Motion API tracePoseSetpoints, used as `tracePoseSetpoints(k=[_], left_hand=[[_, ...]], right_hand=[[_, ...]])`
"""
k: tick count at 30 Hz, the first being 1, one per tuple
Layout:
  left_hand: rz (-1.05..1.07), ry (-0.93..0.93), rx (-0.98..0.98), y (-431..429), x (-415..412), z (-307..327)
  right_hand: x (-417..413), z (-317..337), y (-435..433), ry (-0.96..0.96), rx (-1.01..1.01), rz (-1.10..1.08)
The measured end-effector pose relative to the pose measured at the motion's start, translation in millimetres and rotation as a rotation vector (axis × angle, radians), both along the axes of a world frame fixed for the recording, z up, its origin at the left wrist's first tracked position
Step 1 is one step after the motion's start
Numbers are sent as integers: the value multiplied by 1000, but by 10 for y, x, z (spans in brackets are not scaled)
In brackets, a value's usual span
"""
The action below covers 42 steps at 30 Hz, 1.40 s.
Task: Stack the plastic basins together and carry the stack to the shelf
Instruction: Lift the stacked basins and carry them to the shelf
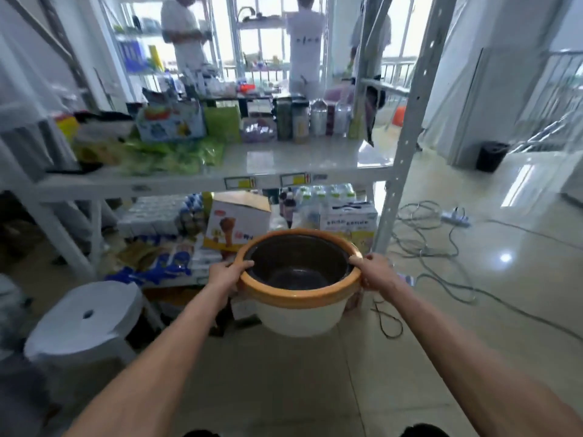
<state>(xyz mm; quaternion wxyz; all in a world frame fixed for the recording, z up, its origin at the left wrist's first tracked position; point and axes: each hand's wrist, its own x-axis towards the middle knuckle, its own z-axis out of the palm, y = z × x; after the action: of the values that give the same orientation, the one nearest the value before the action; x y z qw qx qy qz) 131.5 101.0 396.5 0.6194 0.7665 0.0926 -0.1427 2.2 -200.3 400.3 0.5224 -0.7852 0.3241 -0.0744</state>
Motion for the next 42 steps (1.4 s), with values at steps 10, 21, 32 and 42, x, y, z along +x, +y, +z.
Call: tracePoseSetpoints(k=[10,21,32,42], left_hand=[[-13,-163,-170,50,54,1827],[-37,-201,-383,14,187,2614],[-92,-164,-546,-434,1316,2196],[44,-281,-519,-943,2583,1699]], right_hand=[[-37,1840,-19,-218,36,22],[324,2574,-133,-355,163,13],[1607,2157,-449,-383,192,-76],[3074,1525,-894,-383,231,-129]])
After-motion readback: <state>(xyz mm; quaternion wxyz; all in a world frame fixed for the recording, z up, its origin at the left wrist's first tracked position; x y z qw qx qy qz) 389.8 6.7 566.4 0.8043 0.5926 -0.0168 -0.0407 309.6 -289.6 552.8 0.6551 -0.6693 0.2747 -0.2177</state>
